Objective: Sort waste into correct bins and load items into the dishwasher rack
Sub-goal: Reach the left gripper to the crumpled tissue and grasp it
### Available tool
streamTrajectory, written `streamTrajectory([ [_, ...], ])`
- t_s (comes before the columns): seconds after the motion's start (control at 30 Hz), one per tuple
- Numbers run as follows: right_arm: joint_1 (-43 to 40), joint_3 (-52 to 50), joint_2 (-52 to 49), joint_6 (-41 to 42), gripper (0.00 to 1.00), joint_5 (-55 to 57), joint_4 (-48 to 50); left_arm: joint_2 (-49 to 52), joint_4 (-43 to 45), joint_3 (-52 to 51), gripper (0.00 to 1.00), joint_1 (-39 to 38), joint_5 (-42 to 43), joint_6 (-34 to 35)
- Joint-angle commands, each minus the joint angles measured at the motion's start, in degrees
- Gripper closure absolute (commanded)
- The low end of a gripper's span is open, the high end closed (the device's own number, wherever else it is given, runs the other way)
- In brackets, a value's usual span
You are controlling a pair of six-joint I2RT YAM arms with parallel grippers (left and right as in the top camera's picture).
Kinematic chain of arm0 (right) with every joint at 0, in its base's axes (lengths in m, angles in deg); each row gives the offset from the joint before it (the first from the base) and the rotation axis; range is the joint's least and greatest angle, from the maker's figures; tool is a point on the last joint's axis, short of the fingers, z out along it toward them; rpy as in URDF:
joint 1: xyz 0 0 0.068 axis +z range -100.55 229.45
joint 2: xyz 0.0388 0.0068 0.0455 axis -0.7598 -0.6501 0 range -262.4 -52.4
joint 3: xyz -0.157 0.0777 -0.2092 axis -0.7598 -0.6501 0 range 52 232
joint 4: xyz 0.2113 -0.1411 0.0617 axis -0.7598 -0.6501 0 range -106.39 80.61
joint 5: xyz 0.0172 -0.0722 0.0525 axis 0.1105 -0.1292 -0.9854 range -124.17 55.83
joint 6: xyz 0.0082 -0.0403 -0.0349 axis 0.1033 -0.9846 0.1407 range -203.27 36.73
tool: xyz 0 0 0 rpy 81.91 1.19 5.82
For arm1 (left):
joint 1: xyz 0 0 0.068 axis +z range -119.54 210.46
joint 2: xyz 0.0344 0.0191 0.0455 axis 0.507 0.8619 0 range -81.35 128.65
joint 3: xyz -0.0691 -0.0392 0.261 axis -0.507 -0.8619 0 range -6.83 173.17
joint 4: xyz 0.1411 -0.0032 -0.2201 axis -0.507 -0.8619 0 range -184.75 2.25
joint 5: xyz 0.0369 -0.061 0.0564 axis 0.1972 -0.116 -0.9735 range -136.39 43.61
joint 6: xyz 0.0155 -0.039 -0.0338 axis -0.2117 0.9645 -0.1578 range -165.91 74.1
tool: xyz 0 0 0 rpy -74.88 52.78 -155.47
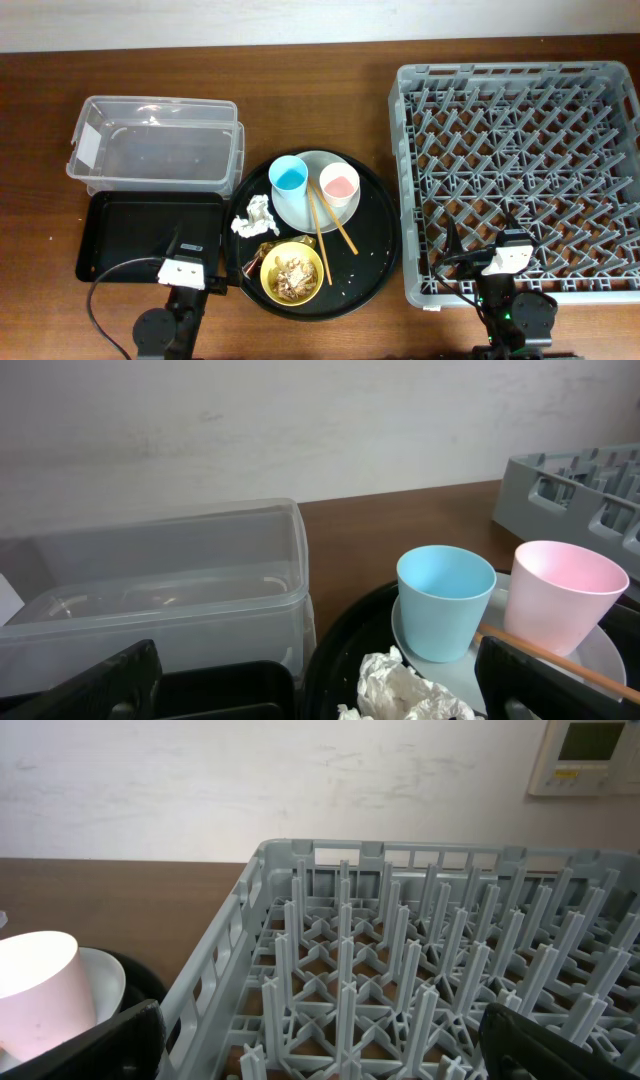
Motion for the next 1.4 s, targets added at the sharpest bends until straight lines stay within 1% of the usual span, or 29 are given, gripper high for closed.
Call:
streamTrajectory([
  [0.0, 0.4, -0.5, 0.3, -0.4, 0.02, -0.1, 0.0, -0.5, -0.1, -0.3, 0.00, -0.2, -0.6, -0.9],
  [0.97, 0.4, -0.5, 0.3, -0.4, 0.02, -0.1, 0.0, -0.5, 0.2, -0.3, 0.00, -0.2, -0.6, -0.9],
  [1.0, 0.4, -0.5, 0.3, -0.3, 0.02, -0.1, 0.0, -0.5, 1.3, -0.3, 0.00, -0.2, -0.3, -0.8],
  [1.03, 0.4, -0.5, 0.3, -0.4, 0.02, -0.1, 0.0, -0.5, 1.3, 0.3, 0.00, -0.2, 6.9, -0.6],
  [1.07, 0.4, -0.5, 0.3, -0.4, 0.02, -0.1, 0.0, -0.5, -0.3, 1.9, 0.00, -0.2, 11.6, 2.1],
  [1.1, 0.4, -0.5, 0.3, -0.4, 0.02, -0.1, 0.0, -0.5, -2.6, 4.7, 0.00, -0.2, 12.2, 4.9],
  [1.13, 0.4, -0.5, 0.3, -0.4, 0.02, -0.1, 0.0, -0.1, -5.7, 10.4, 0.00, -0.2, 13.7, 5.0],
  [1.2, 0.4, -0.5, 0.3, -0.3, 0.02, -0.1, 0.0, 6.2, -14.7, 26.6, 0.00, -0.2, 13.7, 5.0],
  [1.23, 0.4, -0.5, 0.3, -0.4, 0.02, -0.1, 0.0, 12.7, -22.6, 35.5, 0.00, -0.2, 13.7, 4.9],
  [1.3, 0.4, -0.5, 0.3, -0.3, 0.02, -0.1, 0.0, 30.1, -41.5, 53.0, 0.00, -0.2, 13.7, 4.7],
  [1.37, 0.4, -0.5, 0.3, -0.4, 0.02, -0.1, 0.0, 43.8, -54.9, 62.8, 0.00, -0.2, 14.8, 4.7],
])
